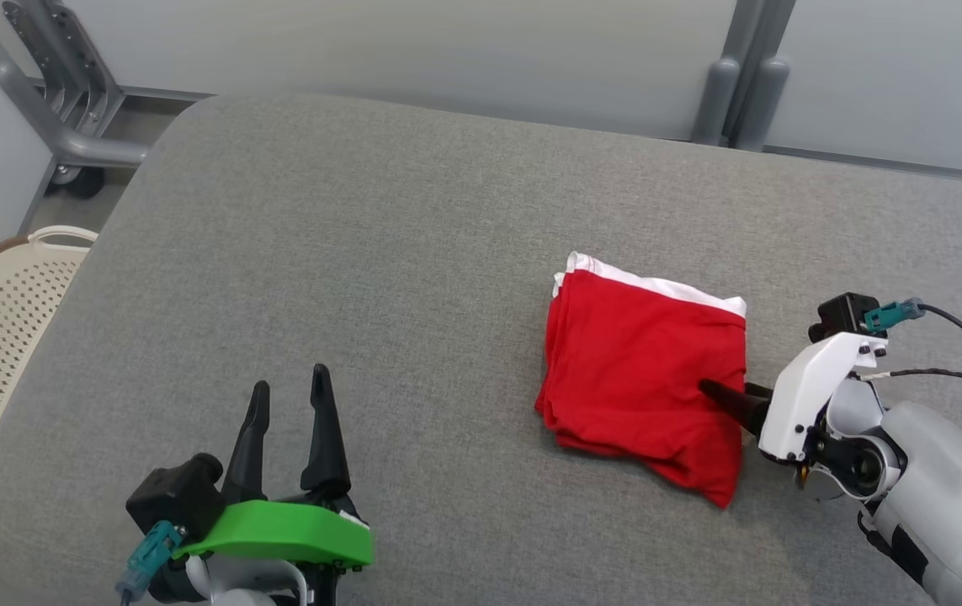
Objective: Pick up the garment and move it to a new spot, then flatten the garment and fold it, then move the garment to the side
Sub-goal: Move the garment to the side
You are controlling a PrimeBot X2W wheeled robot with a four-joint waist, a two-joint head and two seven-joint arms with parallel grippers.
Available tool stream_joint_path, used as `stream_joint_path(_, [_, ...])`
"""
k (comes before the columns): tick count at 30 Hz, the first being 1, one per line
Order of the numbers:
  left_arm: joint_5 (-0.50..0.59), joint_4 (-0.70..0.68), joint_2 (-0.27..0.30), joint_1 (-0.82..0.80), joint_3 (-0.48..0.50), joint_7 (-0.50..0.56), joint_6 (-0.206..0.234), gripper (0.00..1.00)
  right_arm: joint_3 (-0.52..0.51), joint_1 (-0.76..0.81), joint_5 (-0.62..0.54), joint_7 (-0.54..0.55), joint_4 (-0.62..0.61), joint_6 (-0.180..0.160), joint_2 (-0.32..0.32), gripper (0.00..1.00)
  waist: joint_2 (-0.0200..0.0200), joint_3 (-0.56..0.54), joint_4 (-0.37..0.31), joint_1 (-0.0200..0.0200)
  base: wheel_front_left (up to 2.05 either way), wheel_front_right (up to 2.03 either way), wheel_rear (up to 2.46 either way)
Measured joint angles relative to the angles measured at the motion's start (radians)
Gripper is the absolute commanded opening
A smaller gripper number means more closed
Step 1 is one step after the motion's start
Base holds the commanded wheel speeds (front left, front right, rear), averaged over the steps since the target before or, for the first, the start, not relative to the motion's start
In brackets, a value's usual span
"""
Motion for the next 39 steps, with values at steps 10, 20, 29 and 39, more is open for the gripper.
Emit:
stream_joint_path(10, [0.000,0.009,-0.002,-0.013,0.006,-0.009,-0.004,1.00,0.006,-0.047,0.005,-0.013,0.059,0.000,0.060,0.29,0.0000,0.015,0.011,0.0000,0.00,0.00,0.00])
stream_joint_path(20, [-0.001,0.015,-0.002,-0.013,0.007,-0.014,-0.004,1.00,0.050,-0.067,-0.012,-0.030,0.025,0.000,0.030,0.00,0.0000,0.000,-0.026,0.0000,0.00,0.00,0.00])
stream_joint_path(29, [-0.001,0.008,0.001,-0.008,0.003,-0.014,-0.004,1.00,0.103,-0.067,-0.016,0.046,-0.079,0.000,-0.049,0.00,0.0000,-0.021,-0.107,0.0000,0.00,0.00,0.00])
stream_joint_path(39, [-0.001,0.003,-0.002,-0.007,-0.010,-0.013,-0.006,1.00,0.116,-0.077,-0.047,0.151,-0.189,0.000,-0.165,0.00,0.0000,-0.038,-0.261,0.0000,0.00,0.00,0.00])
